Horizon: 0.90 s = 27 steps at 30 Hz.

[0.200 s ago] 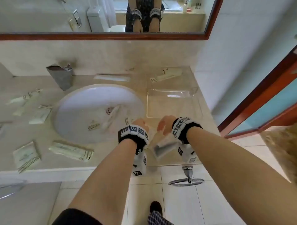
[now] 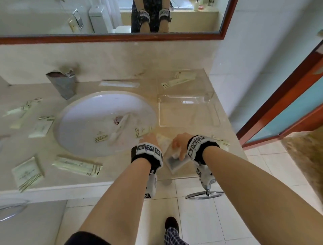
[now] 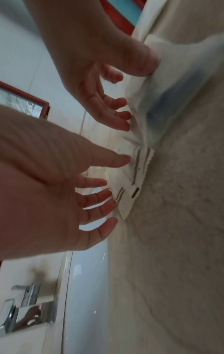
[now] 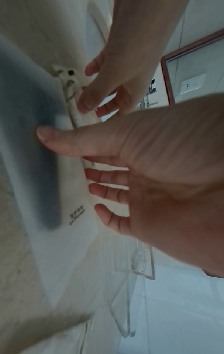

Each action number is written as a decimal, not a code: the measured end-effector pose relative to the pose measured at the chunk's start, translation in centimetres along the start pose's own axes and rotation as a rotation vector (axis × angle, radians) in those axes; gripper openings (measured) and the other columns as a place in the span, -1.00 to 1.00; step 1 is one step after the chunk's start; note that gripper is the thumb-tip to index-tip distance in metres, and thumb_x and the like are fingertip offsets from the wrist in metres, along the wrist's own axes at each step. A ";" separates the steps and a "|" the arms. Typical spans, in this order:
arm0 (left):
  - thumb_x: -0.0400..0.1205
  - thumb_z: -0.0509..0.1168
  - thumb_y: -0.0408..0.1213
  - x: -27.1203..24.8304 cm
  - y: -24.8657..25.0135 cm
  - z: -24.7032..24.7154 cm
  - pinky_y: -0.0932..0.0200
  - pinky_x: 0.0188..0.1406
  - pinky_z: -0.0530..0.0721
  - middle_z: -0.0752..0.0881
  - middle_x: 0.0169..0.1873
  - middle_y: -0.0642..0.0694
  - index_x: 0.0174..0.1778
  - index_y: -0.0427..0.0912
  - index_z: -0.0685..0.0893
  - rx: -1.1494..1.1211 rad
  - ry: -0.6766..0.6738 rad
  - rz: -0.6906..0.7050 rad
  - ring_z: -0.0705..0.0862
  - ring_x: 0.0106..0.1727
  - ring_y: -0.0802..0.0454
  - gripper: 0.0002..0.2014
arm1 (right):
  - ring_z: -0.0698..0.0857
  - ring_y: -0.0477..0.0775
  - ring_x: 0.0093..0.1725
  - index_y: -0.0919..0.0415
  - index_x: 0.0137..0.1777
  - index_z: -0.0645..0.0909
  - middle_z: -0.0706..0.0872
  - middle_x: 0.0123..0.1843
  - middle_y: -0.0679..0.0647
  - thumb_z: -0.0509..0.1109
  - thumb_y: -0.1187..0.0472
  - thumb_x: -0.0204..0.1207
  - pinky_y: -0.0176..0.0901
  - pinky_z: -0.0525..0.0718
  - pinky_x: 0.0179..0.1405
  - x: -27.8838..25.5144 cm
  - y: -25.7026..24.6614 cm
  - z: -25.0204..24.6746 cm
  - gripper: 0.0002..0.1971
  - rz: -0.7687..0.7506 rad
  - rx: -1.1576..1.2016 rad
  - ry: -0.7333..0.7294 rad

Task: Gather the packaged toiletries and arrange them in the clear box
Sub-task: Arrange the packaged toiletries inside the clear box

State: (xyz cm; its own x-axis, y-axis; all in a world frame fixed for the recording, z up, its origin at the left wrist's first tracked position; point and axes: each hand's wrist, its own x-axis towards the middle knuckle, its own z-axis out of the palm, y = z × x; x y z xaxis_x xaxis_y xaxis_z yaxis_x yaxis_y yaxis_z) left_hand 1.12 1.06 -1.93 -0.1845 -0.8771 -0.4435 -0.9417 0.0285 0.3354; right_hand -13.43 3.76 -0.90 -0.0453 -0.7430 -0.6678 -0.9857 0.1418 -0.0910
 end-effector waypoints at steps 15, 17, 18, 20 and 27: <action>0.54 0.37 -0.21 -1.2 -1.5 -0.2 -0.01 0.16 0.68 0.73 0.14 -0.18 0.22 -0.21 0.64 -0.123 -0.017 0.054 0.70 0.14 -0.21 -0.66 | 0.69 0.21 0.09 -0.14 0.21 0.60 0.58 0.19 0.00 0.69 0.24 0.06 0.06 0.73 0.03 -2.1 -0.9 2.1 -0.33 0.006 -0.016 0.116; 0.54 0.38 -0.27 -1.2 -1.7 -0.9 0.08 0.09 0.64 0.73 0.09 -0.22 0.18 -0.28 0.66 -0.205 -0.030 0.051 0.70 0.11 -0.20 -0.69 | 0.69 0.24 0.10 -0.11 0.19 0.61 0.58 0.17 0.04 0.71 0.17 0.04 -0.05 0.68 0.02 -2.4 -1.1 2.6 -0.34 -0.015 -0.003 0.162; 0.55 0.37 -0.29 -1.4 -1.7 -1.6 0.11 0.01 0.62 0.73 0.01 -0.22 0.12 -0.32 0.67 -0.236 -0.029 0.063 0.69 0.04 -0.18 -0.74 | 0.69 0.25 0.09 -0.10 0.18 0.62 0.58 0.15 0.06 0.70 0.15 0.07 -0.08 0.65 0.00 -2.6 -1.2 2.7 -0.38 -0.011 0.013 0.188; 0.55 0.38 -0.30 -1.8 -1.7 -2.6 0.11 -0.10 0.58 0.67 -0.15 -0.20 -0.07 -0.34 0.66 -0.270 -0.001 0.086 0.63 -0.12 -0.12 -0.84 | 0.69 0.26 0.08 -0.08 0.18 0.64 0.58 0.16 0.09 0.63 0.15 0.19 -0.09 0.64 -0.01 -3.4 -1.2 2.4 -0.48 0.004 0.056 0.237; 0.55 0.40 -0.21 -2.8 -1.9 -5.5 0.02 0.04 0.63 0.68 -0.02 -0.18 0.07 -0.25 0.63 -0.437 0.180 0.124 0.66 -0.03 -0.14 -0.75 | 0.61 0.18 0.26 0.03 0.32 0.58 0.62 0.26 0.13 0.48 0.15 0.42 0.01 0.63 0.26 -5.8 -0.5 -1.2 -0.56 0.017 0.113 0.376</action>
State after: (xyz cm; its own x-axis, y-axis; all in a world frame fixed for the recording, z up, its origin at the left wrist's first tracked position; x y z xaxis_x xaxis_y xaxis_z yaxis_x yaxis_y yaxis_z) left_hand 4.95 0.85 3.23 -0.2000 -0.9498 -0.2405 -0.7022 -0.0323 0.7113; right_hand -12.87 7.17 3.90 -0.1381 -0.9248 -0.3546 -0.9611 0.2115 -0.1774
